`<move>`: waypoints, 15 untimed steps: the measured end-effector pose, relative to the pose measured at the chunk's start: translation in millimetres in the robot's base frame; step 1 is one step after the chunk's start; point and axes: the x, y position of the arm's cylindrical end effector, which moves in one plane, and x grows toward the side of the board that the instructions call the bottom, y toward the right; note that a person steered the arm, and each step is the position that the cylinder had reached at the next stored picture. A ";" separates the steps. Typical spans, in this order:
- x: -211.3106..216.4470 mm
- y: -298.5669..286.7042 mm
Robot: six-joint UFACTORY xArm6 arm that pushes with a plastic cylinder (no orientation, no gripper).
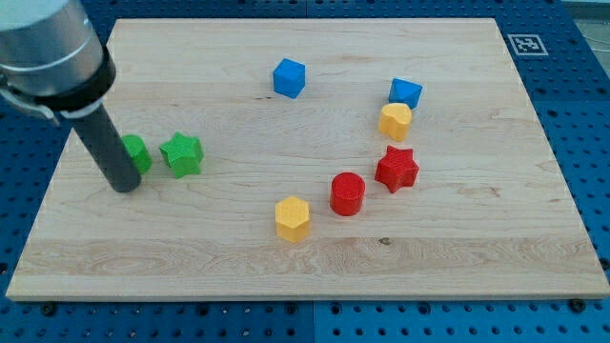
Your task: Slightly move the green star diagonal to the bottom right of the green circle
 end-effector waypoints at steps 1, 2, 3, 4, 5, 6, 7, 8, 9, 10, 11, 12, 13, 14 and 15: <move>-36.5 -10.1; -68.8 -23.0; -86.5 -46.3; -111.1 -66.1; -148.9 -81.8; -151.7 -71.4; -145.6 -55.1; -132.4 -55.1; -99.4 -55.1; -73.4 -55.1; -75.9 -54.2; -111.2 -54.2; -151.0 -54.2; -171.9 -54.2; -141.4 -52.6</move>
